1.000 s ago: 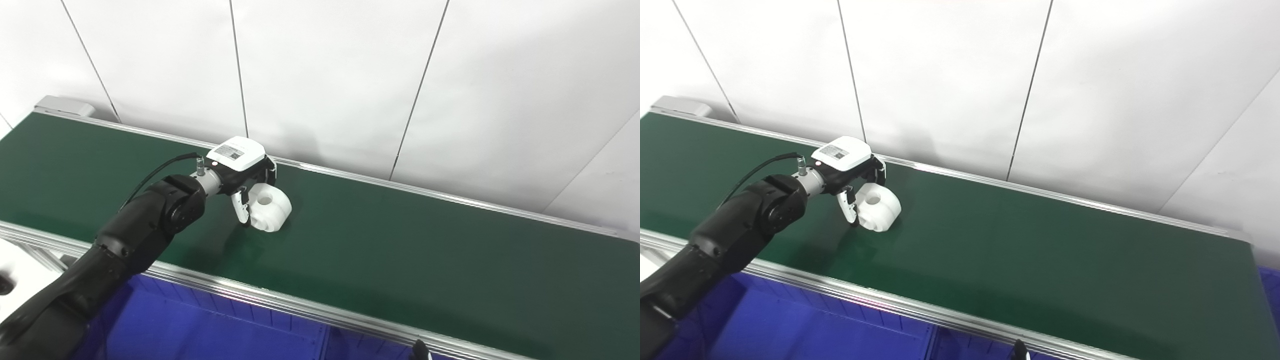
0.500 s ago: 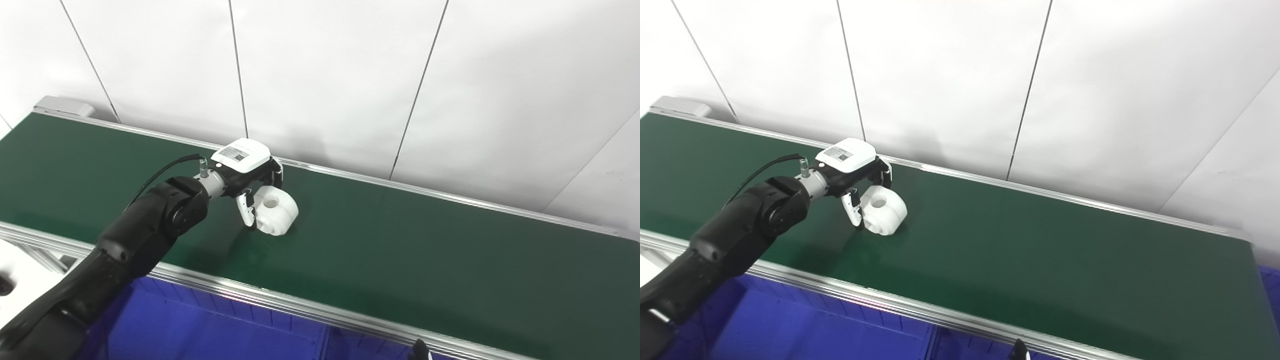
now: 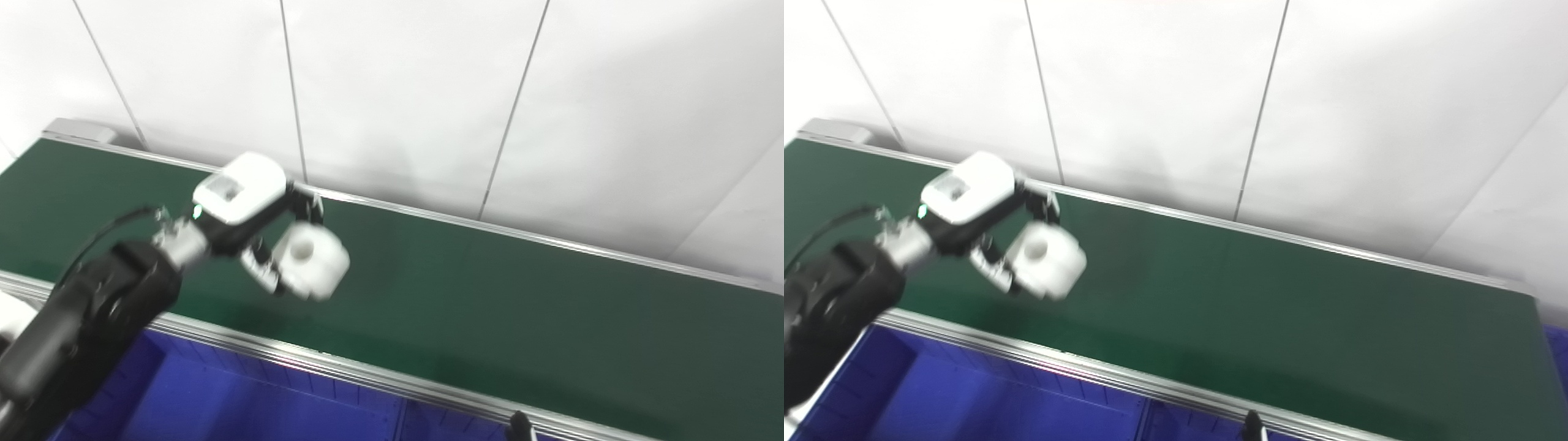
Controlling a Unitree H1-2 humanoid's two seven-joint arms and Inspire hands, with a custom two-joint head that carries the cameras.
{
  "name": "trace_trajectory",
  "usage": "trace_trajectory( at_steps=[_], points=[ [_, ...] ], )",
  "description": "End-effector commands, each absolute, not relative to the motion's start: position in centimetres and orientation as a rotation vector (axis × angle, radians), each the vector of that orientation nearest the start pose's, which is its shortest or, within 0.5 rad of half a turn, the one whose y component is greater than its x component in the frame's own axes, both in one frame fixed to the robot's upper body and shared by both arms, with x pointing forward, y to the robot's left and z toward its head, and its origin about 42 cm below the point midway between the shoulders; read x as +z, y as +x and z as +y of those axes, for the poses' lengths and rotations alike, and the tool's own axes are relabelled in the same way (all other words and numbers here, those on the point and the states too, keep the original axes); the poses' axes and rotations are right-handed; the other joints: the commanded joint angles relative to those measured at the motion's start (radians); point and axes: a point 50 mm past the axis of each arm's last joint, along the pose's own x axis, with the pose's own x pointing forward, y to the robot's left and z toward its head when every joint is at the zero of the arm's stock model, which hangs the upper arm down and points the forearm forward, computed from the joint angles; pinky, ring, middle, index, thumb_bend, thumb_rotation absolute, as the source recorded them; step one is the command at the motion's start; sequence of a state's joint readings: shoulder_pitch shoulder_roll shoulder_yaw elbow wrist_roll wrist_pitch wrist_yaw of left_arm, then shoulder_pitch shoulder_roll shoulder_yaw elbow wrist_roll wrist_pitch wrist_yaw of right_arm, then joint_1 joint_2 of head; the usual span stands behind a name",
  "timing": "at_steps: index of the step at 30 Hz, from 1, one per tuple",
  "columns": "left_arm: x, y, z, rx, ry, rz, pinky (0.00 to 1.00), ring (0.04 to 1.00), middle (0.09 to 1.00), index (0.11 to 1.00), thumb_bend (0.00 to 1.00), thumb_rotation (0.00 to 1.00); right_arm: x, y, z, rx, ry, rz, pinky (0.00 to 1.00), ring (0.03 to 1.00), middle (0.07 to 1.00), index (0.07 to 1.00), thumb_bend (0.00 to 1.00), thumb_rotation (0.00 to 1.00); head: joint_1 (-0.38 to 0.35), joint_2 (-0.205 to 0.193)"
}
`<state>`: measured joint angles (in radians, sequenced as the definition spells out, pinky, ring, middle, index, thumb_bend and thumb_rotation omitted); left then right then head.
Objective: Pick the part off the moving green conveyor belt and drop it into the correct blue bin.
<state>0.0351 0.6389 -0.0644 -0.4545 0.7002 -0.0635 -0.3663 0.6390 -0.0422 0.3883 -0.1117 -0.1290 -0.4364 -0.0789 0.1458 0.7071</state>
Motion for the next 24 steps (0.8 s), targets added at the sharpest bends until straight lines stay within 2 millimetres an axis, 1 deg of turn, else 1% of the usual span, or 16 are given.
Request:
trace_trajectory(
  at_steps=[1,3,5,6,8,9,12,13,14,15,16,17,18,19,22,24],
  points=[
    [23.5,23.2,32.1,-0.356,1.366,-0.296,0.64,0.568,0.517,0.447,0.52,0.00,6.2,5.0,-13.9,0.159,0.032,0.037,1.00,1.000,1.000,1.000,0.69,1.00,0.001,0.001],
    [22.5,20.8,32.0,-0.359,1.352,-0.224,0.65,0.577,0.523,0.444,0.52,0.00,6.2,4.9,-13.8,0.156,0.046,0.038,1.00,1.000,1.000,1.000,0.69,1.00,0.005,0.006],
    [21.5,18.8,31.8,-0.366,1.333,-0.176,0.65,0.574,0.518,0.449,0.52,0.00,6.2,4.8,-13.7,0.155,0.053,0.040,1.00,1.000,1.000,1.000,0.70,1.00,0.010,0.010],
    [20.8,17.9,31.8,-0.376,1.326,-0.158,0.65,0.572,0.514,0.452,0.52,0.00,6.3,4.7,-13.7,0.155,0.055,0.042,1.00,1.000,1.000,1.000,0.71,1.00,0.021,0.018],
    [20.0,16.9,31.7,-0.395,1.327,-0.125,0.64,0.564,0.512,0.451,0.52,0.00,6.4,4.8,-13.6,0.156,0.062,0.047,1.00,1.000,1.000,1.000,0.73,1.00,0.033,0.039],
    [19.6,16.5,31.7,-0.406,1.334,-0.097,0.65,0.564,0.513,0.451,0.52,0.00,6.5,4.9,-13.5,0.154,0.066,0.048,1.00,1.000,1.000,1.000,0.74,1.00,0.043,0.059],
    [17.9,15.1,31.6,-0.431,1.332,-0.036,0.65,0.563,0.521,0.449,0.52,0.00,7.1,5.3,-13.3,0.157,0.071,0.047,1.00,1.000,1.000,1.000,0.76,1.00,0.055,0.084],
    [17.6,14.9,31.6,-0.433,1.329,-0.022,0.66,0.573,0.523,0.446,0.52,0.00,7.3,5.4,-13.3,0.161,0.072,0.046,1.00,1.000,1.000,1.000,0.76,1.00,0.063,0.100],
    [17.4,14.9,31.6,-0.433,1.327,-0.014,0.66,0.576,0.524,0.446,0.52,0.00,7.4,5.5,-13.3,0.163,0.072,0.045,1.00,1.000,1.000,1.000,0.76,1.00,0.065,0.103],
    [17.0,15.0,31.6,-0.439,1.330,0.009,0.66,0.577,0.524,0.445,0.52,0.00,7.7,5.6,-13.2,0.168,0.070,0.042,1.00,1.000,1.000,1.000,0.76,1.00,0.081,0.128],
    [16.8,15.2,31.6,-0.442,1.332,0.023,0.67,0.587,0.528,0.443,0.52,0.00,7.9,5.7,-13.2,0.172,0.069,0.040,1.00,1.000,1.000,1.000,0.75,1.00,0.081,0.128],
    [16.5,15.5,31.6,-0.452,1.338,0.033,0.67,0.592,0.531,0.441,0.52,0.00,8.2,5.9,-13.3,0.176,0.069,0.037,1.00,1.000,1.000,1.000,0.75,1.00,0.100,0.157],
    [16.3,15.7,31.6,-0.459,1.341,0.039,0.67,0.591,0.534,0.440,0.52,0.00,8.4,6.0,-13.3,0.178,0.069,0.035,1.00,1.000,1.000,1.000,0.75,1.00,0.100,0.157],
    [16.1,15.9,31.6,-0.467,1.345,0.042,0.67,0.591,0.534,0.440,0.52,0.00,8.6,6.1,-13.5,0.178,0.065,0.031,1.00,1.000,1.000,1.000,0.75,1.00,0.110,0.175],
    [15.6,16.5,31.6,-0.496,1.355,0.057,0.68,0.594,0.536,0.442,0.52,0.00,9.1,6.3,-14.1,0.177,0.069,0.027,1.00,1.000,1.000,1.000,0.75,1.00,0.101,0.178],
    [15.2,16.7,31.6,-0.513,1.363,0.059,0.67,0.588,0.534,0.445,0.52,0.00,9.1,6.3,-14.4,0.177,0.080,0.026,1.00,1.000,1.000,1.000,0.72,1.00,0.093,0.176]
  ],
)
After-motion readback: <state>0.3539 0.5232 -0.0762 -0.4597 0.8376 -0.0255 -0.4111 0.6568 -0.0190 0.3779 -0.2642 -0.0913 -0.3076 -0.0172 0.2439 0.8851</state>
